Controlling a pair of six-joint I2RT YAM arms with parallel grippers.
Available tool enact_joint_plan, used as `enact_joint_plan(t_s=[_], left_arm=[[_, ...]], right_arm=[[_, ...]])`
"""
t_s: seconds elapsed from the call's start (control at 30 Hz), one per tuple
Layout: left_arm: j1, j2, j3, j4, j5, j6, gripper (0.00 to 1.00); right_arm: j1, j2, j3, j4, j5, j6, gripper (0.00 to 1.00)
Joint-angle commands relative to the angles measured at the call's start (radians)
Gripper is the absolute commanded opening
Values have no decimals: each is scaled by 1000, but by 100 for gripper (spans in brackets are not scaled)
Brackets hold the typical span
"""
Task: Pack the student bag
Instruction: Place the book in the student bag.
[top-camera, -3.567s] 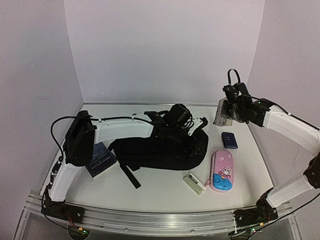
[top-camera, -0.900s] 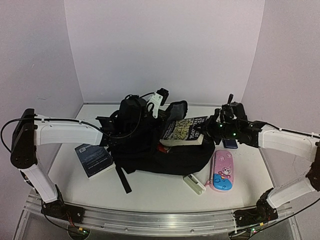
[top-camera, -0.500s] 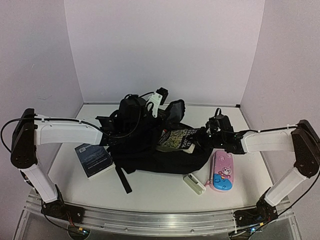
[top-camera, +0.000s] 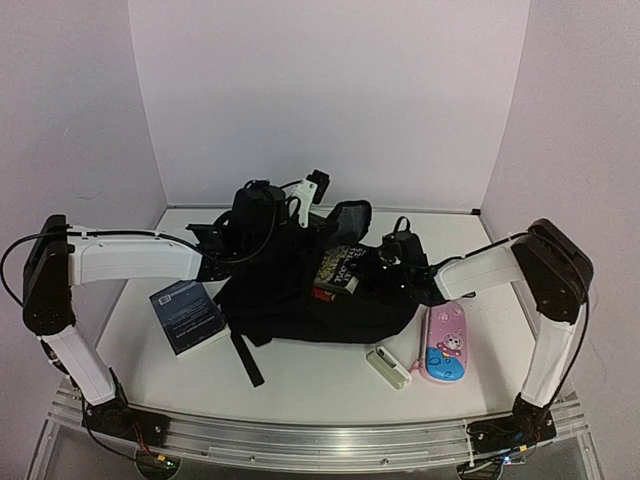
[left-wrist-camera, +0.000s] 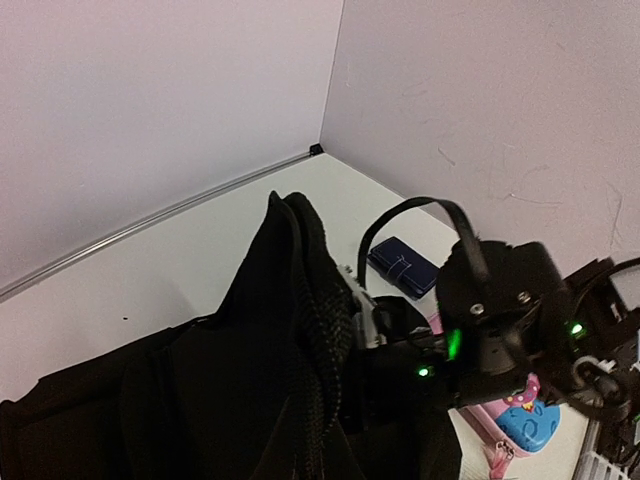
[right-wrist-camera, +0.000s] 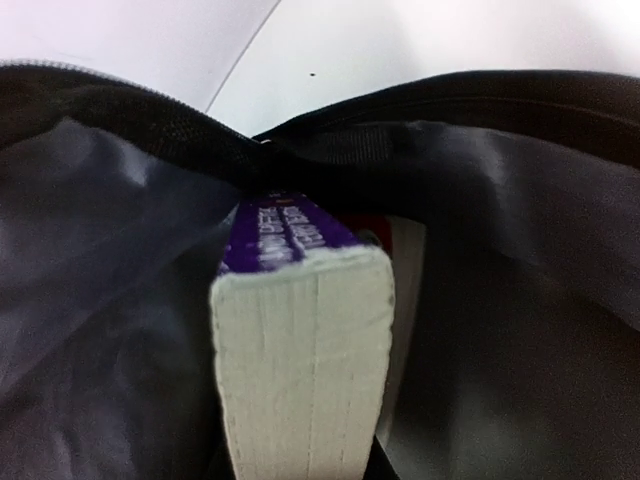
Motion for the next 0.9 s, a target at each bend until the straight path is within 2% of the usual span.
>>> enact_joint_plan(t_s=[0.0, 0.13, 0.37, 0.63, 0.73, 0.87], left_arm=[[20, -50, 72, 17, 49, -69, 0], [30, -36, 91, -10, 86, -111, 0], [56, -20, 92, -26, 108, -178, 0], [117, -44, 45, -47, 91, -266, 0], [118, -47, 44, -57, 91, -264, 0], [118, -45, 49, -68, 88, -258, 0]], right_arm=[[18, 143, 136, 41, 23, -50, 1], [21, 220, 205, 58, -23, -71, 10], [27, 328, 331, 61, -74, -144, 32], [27, 204, 274, -129, 127, -282, 70], [27, 164, 250, -181, 185, -300, 75], [28, 128, 211, -211, 232, -284, 76]])
